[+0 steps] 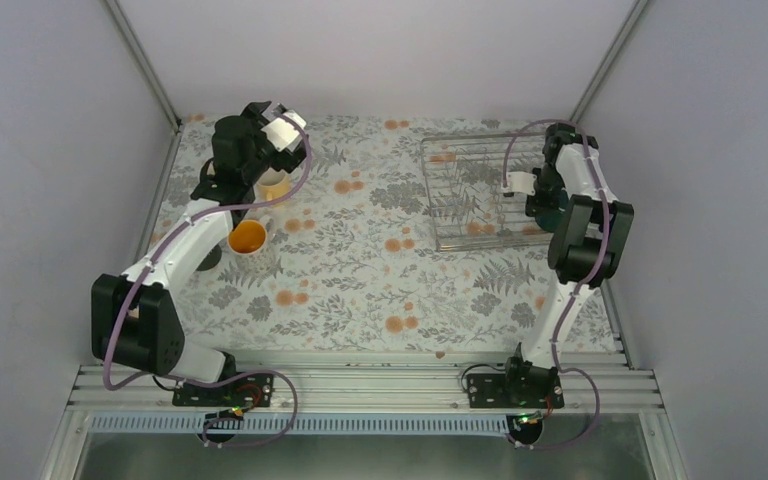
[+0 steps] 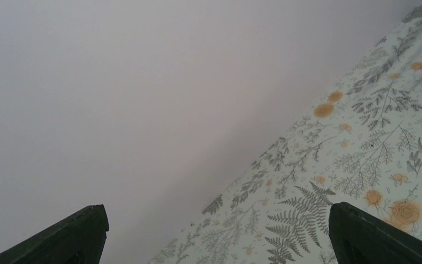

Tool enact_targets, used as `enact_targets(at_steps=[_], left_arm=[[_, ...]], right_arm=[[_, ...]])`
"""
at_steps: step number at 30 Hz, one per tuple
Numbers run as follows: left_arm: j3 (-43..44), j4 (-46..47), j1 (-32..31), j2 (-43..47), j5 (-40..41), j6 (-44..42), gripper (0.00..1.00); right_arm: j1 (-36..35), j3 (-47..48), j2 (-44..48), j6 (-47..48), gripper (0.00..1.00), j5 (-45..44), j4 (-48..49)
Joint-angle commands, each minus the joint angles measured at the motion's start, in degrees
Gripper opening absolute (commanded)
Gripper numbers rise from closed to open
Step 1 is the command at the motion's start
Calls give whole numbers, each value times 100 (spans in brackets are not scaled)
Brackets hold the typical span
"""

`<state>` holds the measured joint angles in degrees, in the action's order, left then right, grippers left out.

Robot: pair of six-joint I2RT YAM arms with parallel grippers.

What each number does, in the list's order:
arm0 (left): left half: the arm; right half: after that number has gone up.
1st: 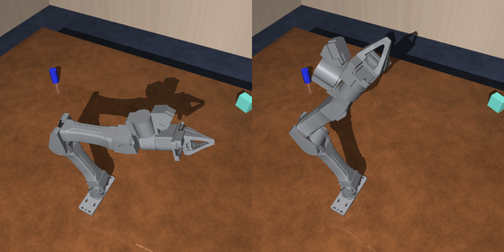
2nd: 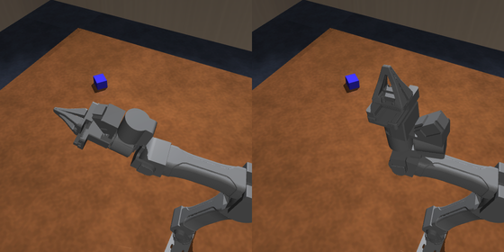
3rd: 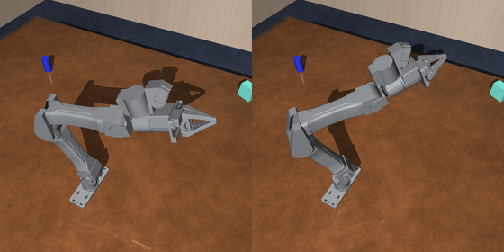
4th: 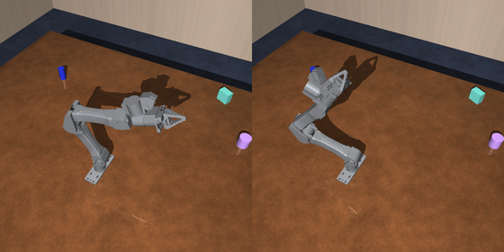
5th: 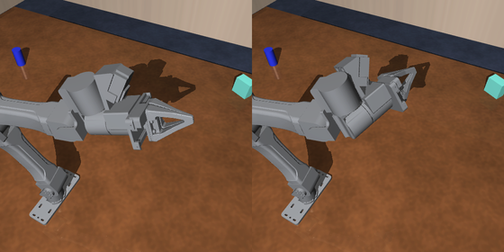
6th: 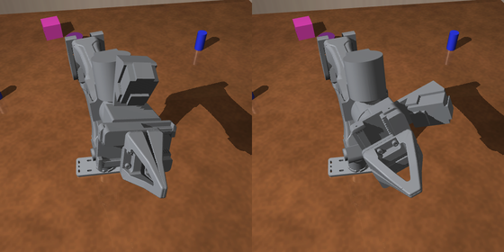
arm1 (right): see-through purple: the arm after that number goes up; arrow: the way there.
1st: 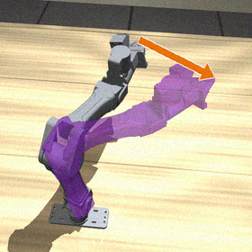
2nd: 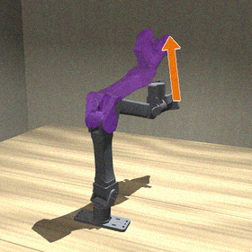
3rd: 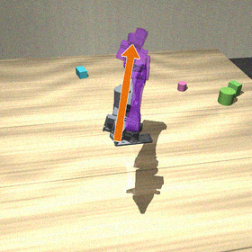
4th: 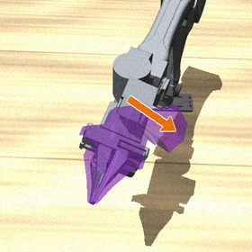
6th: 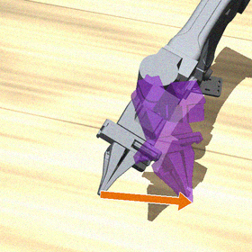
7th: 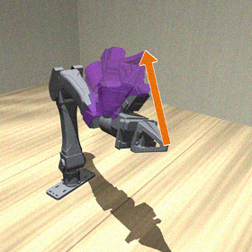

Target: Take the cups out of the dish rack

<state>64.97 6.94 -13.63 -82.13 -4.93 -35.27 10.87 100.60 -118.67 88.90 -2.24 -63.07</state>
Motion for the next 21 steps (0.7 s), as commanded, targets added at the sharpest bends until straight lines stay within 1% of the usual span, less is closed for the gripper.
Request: enact_targets(at_steps=[1,2,4,5,6,8,11,13,16,18,21], left_arm=[[143,2,-11,-75,-130,45,100],[151,1,-16,-94,-123,43,100],[194,-35,-16,-135,-147,21,100],[203,-49,-14,-160,-156,21,100],[225,-71,-21,-193,-176,20,100],[254,-87,-26,-219,-219,49,100],[311,-102,-45,-203,-443,208,100],[315,-55,-54,-148,-743,286,100],[369,-26,-58,-123,-1288,464,100],[477,-113,-58,-155,-1757,573,100],[624,-207,-55,-280,-2406,730,100]], right_arm=[[-73,284,-192,-87,28,-77,-400],[-84,325,-228,-109,22,-67,-407],[-111,410,-310,-178,13,-64,-427],[-126,461,-355,-234,6,-91,-437],[-144,532,-422,-309,4,-132,-428],[-172,808,-579,-520,4,-158,-525],[-190,1555,-850,-877,4,42,-750],[-204,2235,-927,-1104,4,286,-872],[-322,2811,-818,-1418,4,558,-984],[-490,2891,-594,-1694,4,602,-957],[-760,2749,-124,-2021,4,647,-683]])
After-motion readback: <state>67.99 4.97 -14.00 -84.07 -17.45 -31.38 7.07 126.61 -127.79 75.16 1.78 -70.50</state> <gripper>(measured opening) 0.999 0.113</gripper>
